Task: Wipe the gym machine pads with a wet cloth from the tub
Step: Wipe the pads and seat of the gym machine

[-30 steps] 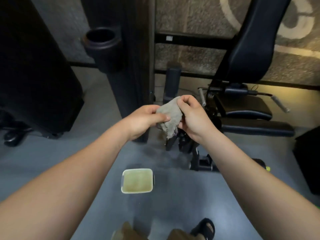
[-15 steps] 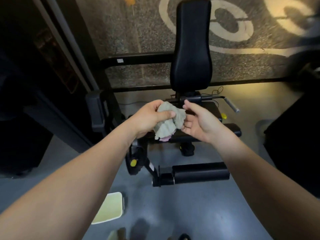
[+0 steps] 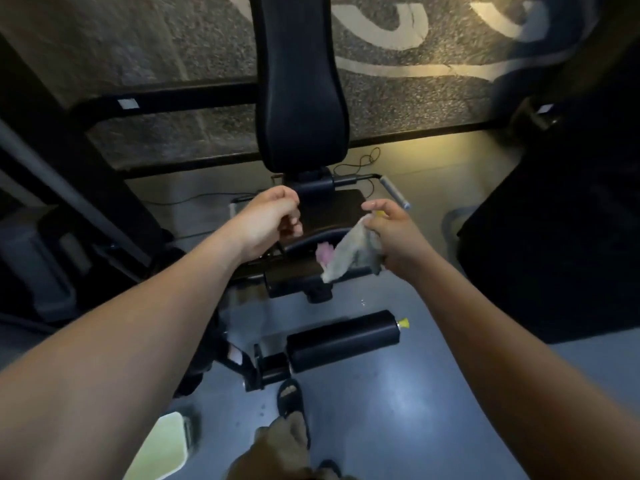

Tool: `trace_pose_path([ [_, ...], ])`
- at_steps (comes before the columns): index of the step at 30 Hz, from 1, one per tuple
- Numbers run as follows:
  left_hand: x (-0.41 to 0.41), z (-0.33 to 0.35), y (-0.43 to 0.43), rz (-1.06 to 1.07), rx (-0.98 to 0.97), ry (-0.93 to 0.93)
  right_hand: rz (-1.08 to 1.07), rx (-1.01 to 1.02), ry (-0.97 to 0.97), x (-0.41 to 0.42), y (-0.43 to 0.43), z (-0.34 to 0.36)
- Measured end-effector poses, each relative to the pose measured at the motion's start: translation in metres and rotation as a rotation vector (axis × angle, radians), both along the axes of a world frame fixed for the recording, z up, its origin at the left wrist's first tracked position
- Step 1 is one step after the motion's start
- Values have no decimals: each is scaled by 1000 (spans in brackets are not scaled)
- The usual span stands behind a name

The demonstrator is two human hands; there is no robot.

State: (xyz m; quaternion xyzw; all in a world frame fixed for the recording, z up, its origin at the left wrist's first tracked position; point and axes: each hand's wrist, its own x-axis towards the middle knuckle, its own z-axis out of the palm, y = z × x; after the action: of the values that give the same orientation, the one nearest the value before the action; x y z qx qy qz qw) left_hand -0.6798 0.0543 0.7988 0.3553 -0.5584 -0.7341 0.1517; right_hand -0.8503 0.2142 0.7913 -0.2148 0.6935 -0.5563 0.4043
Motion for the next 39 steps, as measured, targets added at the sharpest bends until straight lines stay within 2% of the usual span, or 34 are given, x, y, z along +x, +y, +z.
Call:
trace_pose_path([
  [2,-27,-9,-13,-91,-15,-67,74,38,15,-19,-11,0],
  [5,-60,-27,-27,-331,-185,-188,176,154,75,-47,-29,-2],
  [7,-80,-34,-33,-472,-232,-194,206,171,20,-65,-38,-4],
  [10,-104,-40,-40,-650,-200,-179,224,145,-102,-85,-43,-8],
  [12,-118,-41,-42,-690,-272,-197,236,165,-103,-100,-46,-12],
  [15,-139,-45,-48,-562,-408,-232,291,227,-19,-129,-50,-21],
  [20,-167,-55,-41,-404,-295,-105,565,386,161,-172,-51,-47],
  [22,-178,-62,-35,-312,-212,-110,574,376,101,-188,-48,-64],
  [25,-191,-83,-24,-194,-127,-200,515,229,-92,-213,-51,-90],
  [27,-199,-98,-13,-67,-105,-289,531,189,-112,-224,-57,-101],
  [29,-206,-108,-1,166,27,-345,568,201,-149,-231,-60,-108],
  [31,-208,-111,7,397,272,-308,591,200,-168,-233,-64,-115],
  [33,-201,-111,12,500,391,-238,668,190,-156,-230,-69,-118],
  [36,-180,-108,20,349,263,-302,792,245,3,-219,-78,-124],
  [39,-162,-116,24,0,-72,-583,939,306,249,-200,-88,-127],
])
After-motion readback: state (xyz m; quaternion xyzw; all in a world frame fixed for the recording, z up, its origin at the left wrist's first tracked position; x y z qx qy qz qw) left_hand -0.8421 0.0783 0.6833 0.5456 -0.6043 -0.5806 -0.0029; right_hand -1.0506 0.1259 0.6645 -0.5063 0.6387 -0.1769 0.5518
